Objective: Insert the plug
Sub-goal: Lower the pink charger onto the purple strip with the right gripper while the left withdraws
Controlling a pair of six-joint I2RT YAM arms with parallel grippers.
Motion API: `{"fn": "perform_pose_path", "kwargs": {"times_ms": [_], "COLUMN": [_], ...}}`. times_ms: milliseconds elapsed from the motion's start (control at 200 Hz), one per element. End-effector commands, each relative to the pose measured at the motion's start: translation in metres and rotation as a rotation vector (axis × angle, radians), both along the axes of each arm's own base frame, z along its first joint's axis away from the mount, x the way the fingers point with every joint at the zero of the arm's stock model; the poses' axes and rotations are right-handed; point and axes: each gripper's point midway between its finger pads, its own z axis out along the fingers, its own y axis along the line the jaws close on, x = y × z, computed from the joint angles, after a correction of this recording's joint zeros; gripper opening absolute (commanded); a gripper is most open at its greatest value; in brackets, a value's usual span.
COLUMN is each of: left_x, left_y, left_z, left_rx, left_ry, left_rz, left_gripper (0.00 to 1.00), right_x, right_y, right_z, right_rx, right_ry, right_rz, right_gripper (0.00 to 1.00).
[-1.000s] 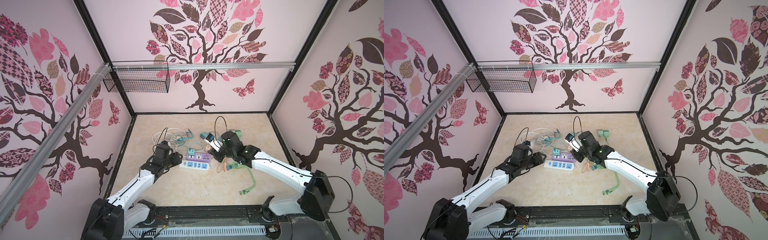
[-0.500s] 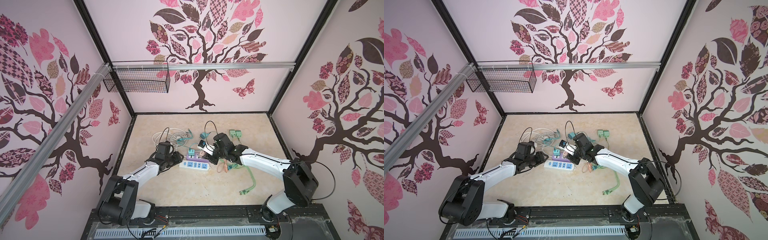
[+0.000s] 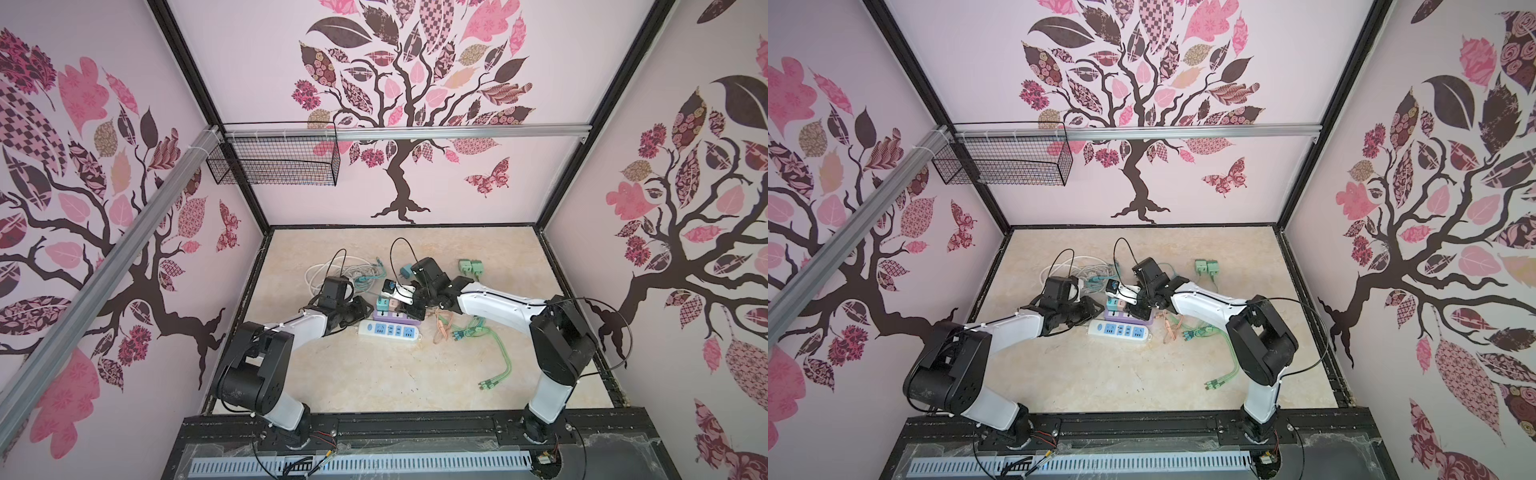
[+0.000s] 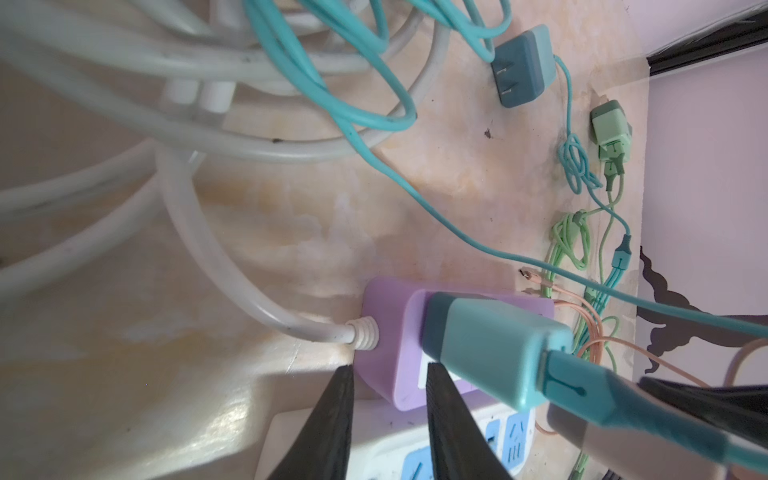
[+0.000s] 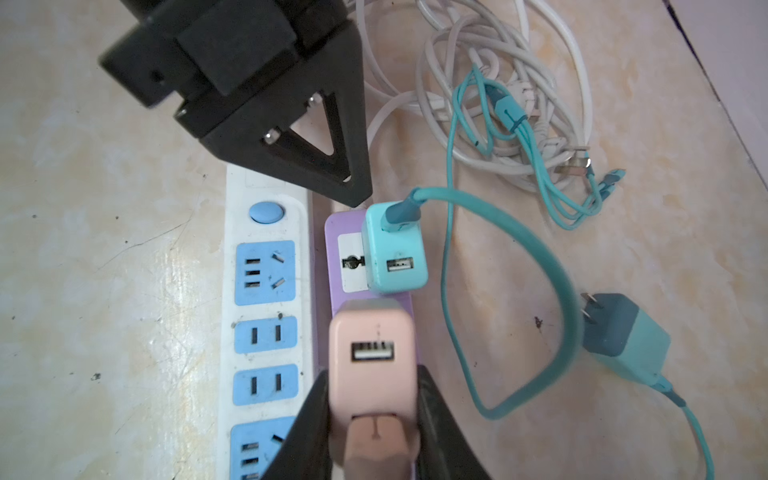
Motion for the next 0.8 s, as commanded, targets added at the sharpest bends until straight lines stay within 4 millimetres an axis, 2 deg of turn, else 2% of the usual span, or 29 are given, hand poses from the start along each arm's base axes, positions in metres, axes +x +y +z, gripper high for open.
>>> {"fn": "perform_pose_path", "kwargs": {"times_ms": [0,475,795], "left_x": [0.013,0.015,0.014], "left_y": [-0.007,-0.010,-0.004], "left_z": [0.007,-0.007,-0.012], "left_rx": [-0.023,-0.026,-0.022], "left_ry": [-0.027,0.011,0.022], "left_rz": [-0.021,-0.037,-0.029], "left_gripper": [0.31,0.28,0.26], "right_x": [0.004,0.014,0.014], "right_y": [-0.001,-0.006,-0.008], "right_z": [-0.010,-0.024,-0.033], "right_rx": [-0.039,-0.070,-0.101], "right_ry": [0.023,0.034,0.047], "right_rz": [0.028,0.041,0.049], "right_gripper": [0.13,0.14,0.14]}}
